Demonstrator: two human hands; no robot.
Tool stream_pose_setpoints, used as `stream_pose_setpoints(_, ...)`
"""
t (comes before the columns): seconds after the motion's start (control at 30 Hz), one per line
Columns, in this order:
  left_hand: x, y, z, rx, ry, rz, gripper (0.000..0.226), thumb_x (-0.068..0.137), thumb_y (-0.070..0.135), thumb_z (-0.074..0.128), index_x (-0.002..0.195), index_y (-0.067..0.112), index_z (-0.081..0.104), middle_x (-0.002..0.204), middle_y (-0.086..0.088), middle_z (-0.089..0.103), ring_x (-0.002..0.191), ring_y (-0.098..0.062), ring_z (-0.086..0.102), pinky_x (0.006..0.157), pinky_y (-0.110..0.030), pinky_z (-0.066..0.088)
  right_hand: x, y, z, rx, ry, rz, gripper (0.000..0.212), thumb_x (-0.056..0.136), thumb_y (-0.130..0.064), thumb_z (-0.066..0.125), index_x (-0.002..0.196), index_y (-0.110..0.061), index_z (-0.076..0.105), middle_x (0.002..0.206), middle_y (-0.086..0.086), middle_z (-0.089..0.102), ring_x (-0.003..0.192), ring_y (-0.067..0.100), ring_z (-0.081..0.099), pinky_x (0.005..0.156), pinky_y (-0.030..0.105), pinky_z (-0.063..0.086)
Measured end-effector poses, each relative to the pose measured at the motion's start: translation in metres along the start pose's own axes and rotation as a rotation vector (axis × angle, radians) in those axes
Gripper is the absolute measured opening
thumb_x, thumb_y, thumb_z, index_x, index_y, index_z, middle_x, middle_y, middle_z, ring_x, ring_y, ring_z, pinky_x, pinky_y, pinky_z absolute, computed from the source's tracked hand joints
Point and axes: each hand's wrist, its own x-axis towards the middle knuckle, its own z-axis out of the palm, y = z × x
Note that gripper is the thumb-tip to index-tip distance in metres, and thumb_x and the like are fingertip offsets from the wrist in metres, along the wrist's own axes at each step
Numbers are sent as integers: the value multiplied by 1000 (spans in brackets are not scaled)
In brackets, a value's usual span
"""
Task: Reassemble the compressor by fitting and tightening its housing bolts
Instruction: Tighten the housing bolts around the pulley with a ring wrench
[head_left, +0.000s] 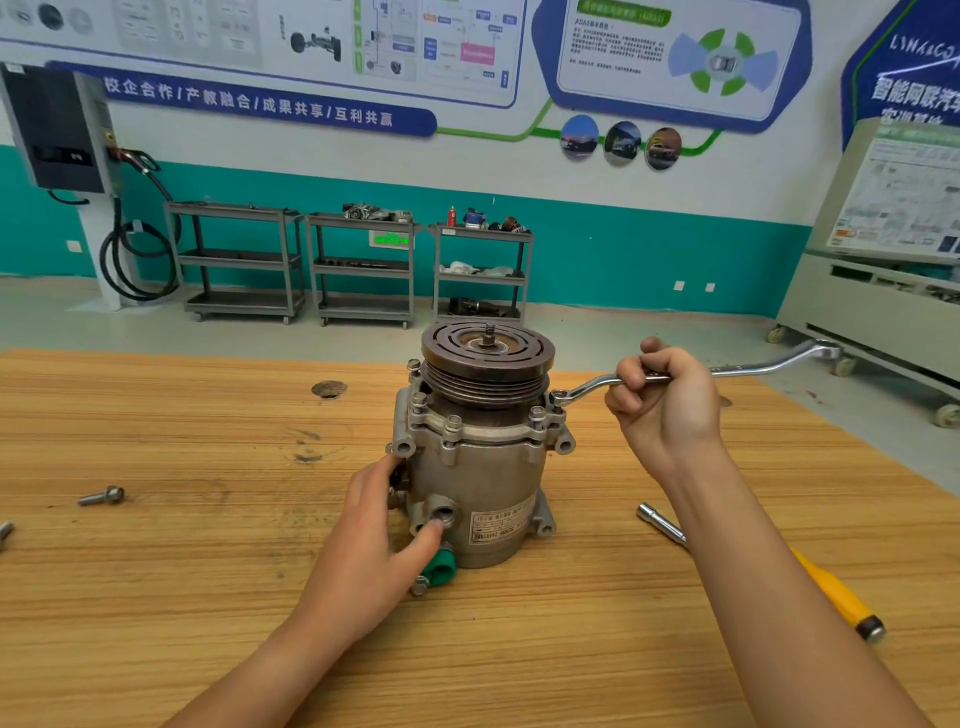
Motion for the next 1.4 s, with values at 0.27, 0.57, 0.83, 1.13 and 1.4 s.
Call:
stream_pose_setpoints(0.27, 1, 0, 1, 6, 5, -3, 73, 84, 36, 64, 143, 31, 21, 123, 23, 28, 113, 2, 40, 86, -15, 34, 30, 9, 14, 5, 8, 110, 18, 101, -15, 33, 89, -14, 46, 36, -7, 30, 25, 5, 22, 28, 16, 18)
stream_pose_setpoints(0.57, 0, 2, 1, -4, 4, -8, 71, 84, 33, 64, 142, 27, 24, 125, 20, 30, 115, -2, 41, 90, -22, 37, -10, 21, 10, 24, 352, -170, 14, 100, -9, 34, 91, -14, 44, 38, -7, 43, 30, 8, 32, 34, 17, 27)
stream_pose_setpoints(0.83, 0, 2, 1, -25, 1, -24, 72, 84, 31, 65, 143, 26, 24, 124, 17, 31, 117, -5, 43, 92, -30, 45, -58, 38, 31, -145, 333, -423, 15, 102, -18, 35, 90, -22, 44, 51, -4, 61, 39, 8, 50, 41, 17, 41)
stream_pose_setpoints(1.13, 1, 2, 1, -45, -1, 6, 67, 84, 33, 64, 129, 45, 16, 118, 24, 28, 108, 5, 40, 84, -20, 41, -4, -34, 31, 4, 247, -278, 17, 102, -23, 31, 97, -15, 45, 38, -5, 44, 34, 9, 42, 40, 18, 34)
stream_pose_setpoints(1.4, 0, 0, 1, -59, -19, 23, 65, 83, 36, 64, 115, 58, 12, 112, 45, 23, 106, 22, 36, 80, -16, 39, 25, -11, 18, 559, 75, 57, 46, 97, -40, 30, 59, -15, 34, 37, -5, 21, 26, 9, 17, 27, 17, 13)
